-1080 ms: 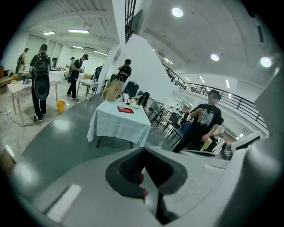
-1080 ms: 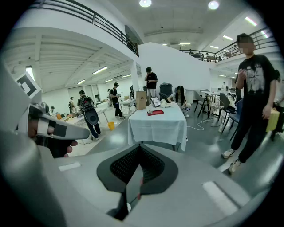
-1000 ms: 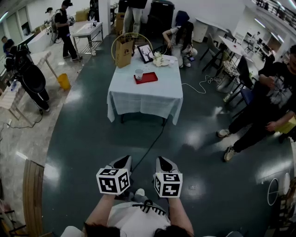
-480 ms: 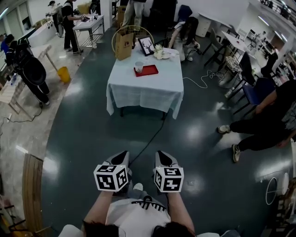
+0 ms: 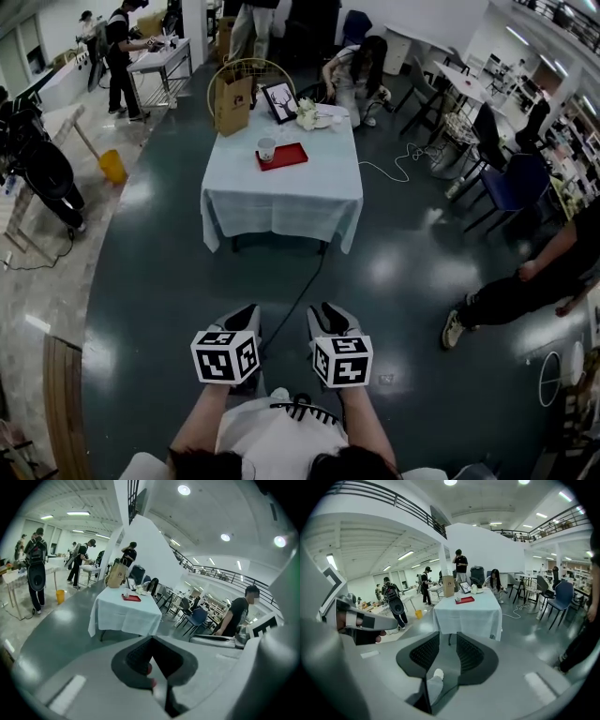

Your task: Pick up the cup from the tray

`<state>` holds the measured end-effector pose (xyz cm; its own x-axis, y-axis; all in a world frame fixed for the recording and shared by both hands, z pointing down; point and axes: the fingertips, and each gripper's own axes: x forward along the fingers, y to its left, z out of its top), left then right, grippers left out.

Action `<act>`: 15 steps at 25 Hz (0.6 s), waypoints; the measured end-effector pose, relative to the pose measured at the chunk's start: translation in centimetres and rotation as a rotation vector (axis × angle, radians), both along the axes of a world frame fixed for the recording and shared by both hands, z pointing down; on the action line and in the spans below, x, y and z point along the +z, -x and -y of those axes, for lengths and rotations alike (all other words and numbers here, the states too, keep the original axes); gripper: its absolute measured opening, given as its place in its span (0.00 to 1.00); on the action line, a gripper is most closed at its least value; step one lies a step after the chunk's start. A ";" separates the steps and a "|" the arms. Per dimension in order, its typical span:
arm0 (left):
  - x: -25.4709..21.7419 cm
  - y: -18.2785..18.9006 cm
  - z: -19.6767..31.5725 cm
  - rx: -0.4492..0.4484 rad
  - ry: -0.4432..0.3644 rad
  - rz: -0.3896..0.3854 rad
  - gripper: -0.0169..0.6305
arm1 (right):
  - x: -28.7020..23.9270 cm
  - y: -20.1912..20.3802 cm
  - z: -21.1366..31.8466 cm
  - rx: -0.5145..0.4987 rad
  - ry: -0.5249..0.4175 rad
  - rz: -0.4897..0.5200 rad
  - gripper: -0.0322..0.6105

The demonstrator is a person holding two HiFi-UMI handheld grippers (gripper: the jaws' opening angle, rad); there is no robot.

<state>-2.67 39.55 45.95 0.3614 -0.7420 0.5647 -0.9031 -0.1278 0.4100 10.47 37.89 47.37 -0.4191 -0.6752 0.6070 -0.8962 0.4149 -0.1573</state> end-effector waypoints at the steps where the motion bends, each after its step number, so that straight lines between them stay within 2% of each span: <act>1: 0.1 0.2 1.1 0.003 0.001 -0.002 0.03 | -0.1 0.3 1.0 -0.002 -0.005 0.005 0.27; 7: 0.5 3.0 8.3 0.013 0.025 0.016 0.03 | -0.6 3.7 7.9 -0.023 -0.022 0.039 0.42; 15: 0.2 9.1 19.0 0.025 0.041 0.026 0.03 | -1.2 9.6 17.8 -0.023 -0.041 0.037 0.52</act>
<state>-11.77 20.52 46.18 0.3642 -0.7089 0.6040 -0.9103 -0.1339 0.3918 0.83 20.10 46.22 -0.4567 -0.6892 0.5625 -0.8801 0.4424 -0.1725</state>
